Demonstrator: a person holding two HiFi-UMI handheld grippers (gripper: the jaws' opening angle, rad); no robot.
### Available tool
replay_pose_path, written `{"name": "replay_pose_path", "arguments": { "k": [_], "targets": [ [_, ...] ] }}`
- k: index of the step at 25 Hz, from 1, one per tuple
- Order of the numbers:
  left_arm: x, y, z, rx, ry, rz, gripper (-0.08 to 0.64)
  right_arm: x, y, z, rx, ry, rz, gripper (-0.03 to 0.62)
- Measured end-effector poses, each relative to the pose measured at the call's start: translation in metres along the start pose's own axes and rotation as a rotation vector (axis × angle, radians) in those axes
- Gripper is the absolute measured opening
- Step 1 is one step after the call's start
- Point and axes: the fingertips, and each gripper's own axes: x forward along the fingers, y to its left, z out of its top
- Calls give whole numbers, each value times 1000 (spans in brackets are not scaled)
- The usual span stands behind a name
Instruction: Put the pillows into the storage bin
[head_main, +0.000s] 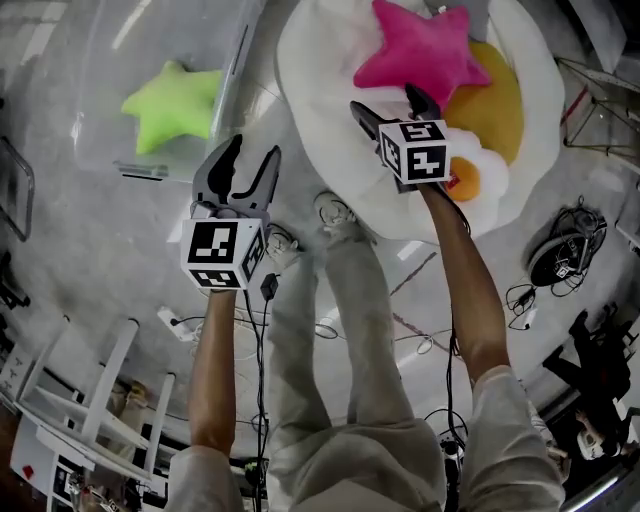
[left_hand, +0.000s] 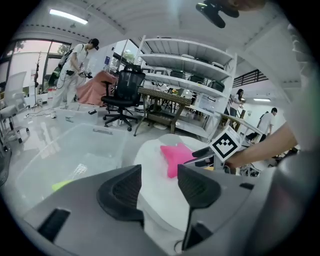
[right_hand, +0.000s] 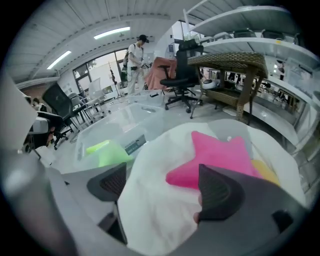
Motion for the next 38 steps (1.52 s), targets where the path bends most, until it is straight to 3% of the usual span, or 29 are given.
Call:
{"name": "replay_pose_path", "arguments": {
  "k": [8, 15, 27, 33, 38],
  "targets": [
    [60, -60, 5, 57, 44, -103, 224, -27, -88, -61, 112, 38, -112, 448],
    [105, -100, 1, 95, 71, -178, 224, -28, -136, -102, 173, 76, -158, 459],
    [167, -109, -38, 97, 92, -237, 224, 42, -179, -177, 171, 246, -167, 488],
    [178, -94, -52, 95, 97, -229, 224, 75, -193, -183, 151, 283, -171, 488],
    [184, -84, -60, 71, 82, -217, 224, 93, -214, -179, 225, 302, -215, 488]
  ]
}}
